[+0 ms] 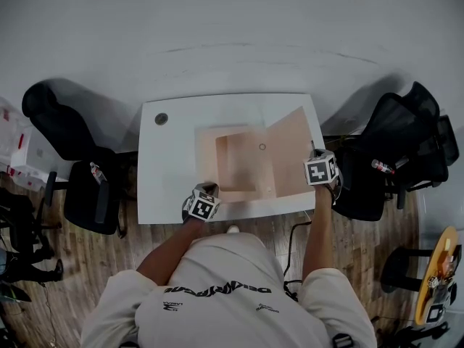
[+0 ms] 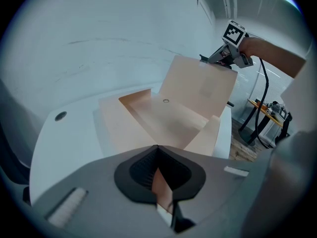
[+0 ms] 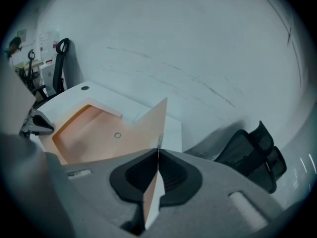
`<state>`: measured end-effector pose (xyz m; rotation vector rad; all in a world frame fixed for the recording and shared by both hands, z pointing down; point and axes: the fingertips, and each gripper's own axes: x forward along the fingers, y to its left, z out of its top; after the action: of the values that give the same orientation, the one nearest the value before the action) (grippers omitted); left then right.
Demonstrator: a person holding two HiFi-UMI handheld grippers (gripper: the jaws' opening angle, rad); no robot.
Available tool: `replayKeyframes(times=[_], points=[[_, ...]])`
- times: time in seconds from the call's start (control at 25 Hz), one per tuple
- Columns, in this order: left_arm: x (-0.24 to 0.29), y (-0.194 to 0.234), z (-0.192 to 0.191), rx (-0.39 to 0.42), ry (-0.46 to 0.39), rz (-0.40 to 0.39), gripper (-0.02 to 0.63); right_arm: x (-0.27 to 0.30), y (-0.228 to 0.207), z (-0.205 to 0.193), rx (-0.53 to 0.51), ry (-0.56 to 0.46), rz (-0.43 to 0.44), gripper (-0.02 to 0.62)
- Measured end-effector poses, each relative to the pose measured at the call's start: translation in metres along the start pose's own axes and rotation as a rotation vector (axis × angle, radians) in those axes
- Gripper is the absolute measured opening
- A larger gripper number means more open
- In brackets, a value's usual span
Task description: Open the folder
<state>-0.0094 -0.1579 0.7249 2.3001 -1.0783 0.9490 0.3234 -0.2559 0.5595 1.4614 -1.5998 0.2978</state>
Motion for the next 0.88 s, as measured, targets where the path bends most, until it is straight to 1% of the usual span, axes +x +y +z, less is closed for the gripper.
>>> replayKeyframes(times=[0.24, 0.48, 0.72, 0.88], points=[[0.001, 0.0, 0.001, -0.01, 0.003, -0.009, -0.002, 0.005, -0.005, -0.005, -0.007, 0.011, -0.016, 0.008], [0.0, 0.001, 0.002, -0.011, 0.007, -0.001, -0.002, 0.013, -0.012, -0.012, -0.022, 0.032, -0.03, 0.009], [0.0, 0.003, 0.001, -0.025, 0.004, 0.006, -0.002, 0.021, -0.013, -0.021, -0.107, 0.064, -0.053, 0.012], [-0.001, 0.004, 0.0, -0.032, 0.01, 0.024, -0.002, 0.026, -0.016, -0.029, -0.138, 0.085, -0.061, 0.014]])
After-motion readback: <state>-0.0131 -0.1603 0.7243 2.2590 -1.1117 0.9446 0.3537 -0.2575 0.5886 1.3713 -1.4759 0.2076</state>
